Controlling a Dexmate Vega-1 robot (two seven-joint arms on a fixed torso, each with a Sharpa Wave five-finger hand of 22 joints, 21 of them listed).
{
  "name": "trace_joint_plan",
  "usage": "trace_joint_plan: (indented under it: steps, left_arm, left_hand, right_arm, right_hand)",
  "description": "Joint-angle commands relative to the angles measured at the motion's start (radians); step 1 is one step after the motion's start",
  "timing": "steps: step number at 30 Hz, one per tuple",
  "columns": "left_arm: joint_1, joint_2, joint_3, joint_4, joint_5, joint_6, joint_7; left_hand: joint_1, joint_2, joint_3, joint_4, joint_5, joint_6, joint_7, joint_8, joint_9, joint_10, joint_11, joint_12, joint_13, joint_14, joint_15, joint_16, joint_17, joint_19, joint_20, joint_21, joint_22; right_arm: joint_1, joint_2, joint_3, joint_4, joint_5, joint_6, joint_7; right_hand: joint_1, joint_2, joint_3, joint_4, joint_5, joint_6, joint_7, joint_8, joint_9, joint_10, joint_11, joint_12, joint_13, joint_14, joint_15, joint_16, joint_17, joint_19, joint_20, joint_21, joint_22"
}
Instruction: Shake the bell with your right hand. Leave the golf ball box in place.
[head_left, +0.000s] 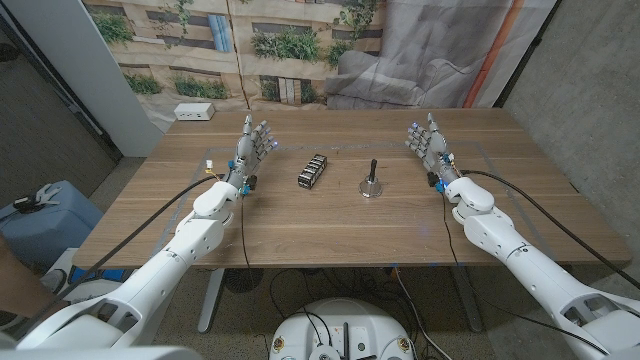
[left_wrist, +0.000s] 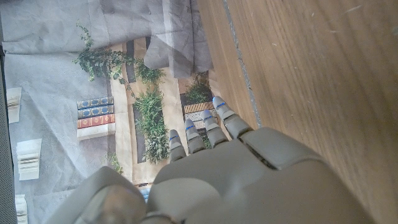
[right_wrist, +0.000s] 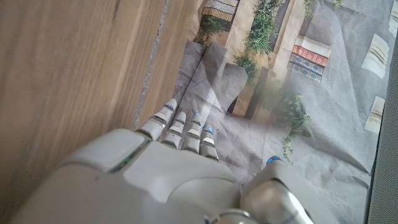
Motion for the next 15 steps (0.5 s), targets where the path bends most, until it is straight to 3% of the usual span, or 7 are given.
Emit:
trace_joint_plan:
  steps: [1,15]
  left_arm:
    - [0.0,0.0,0.0,-0.001,0.0,0.001,0.0]
    - [0.001,0.0,0.0,-0.002,0.0,0.001,0.0]
  left_hand:
    - [0.002,0.01,-0.001,0.007,0.005,0.0,-0.007,0.006,0.004,-0.001,-0.008,0.005,0.005,0.008,-0.097,0.005,0.004,0.008,0.001,0.007,0.005]
    - [0.002,0.01,-0.001,0.007,0.005,0.0,-0.007,0.006,0.004,-0.001,-0.009,0.005,0.005,0.008,-0.098,0.005,0.004,0.008,0.001,0.007,0.005]
  right_arm:
    - [-0.001,-0.016,-0.005,-0.018,-0.024,0.018,0.006]
    - [-0.082,-0.08,0.009,-0.135,-0.068,0.027,-0.041]
  right_hand:
    - [0.008,0.0,0.009,-0.004,0.008,0.003,-0.002,0.004,0.004,0.001,0.001,0.005,0.002,0.006,-0.009,0.007,0.0,-0.001,-0.004,0.004,0.002]
    - [0.021,-0.001,0.016,-0.017,0.012,-0.009,-0.011,0.003,0.003,-0.008,0.0,0.005,-0.007,-0.001,-0.01,0.006,-0.016,-0.015,-0.008,0.004,0.002]
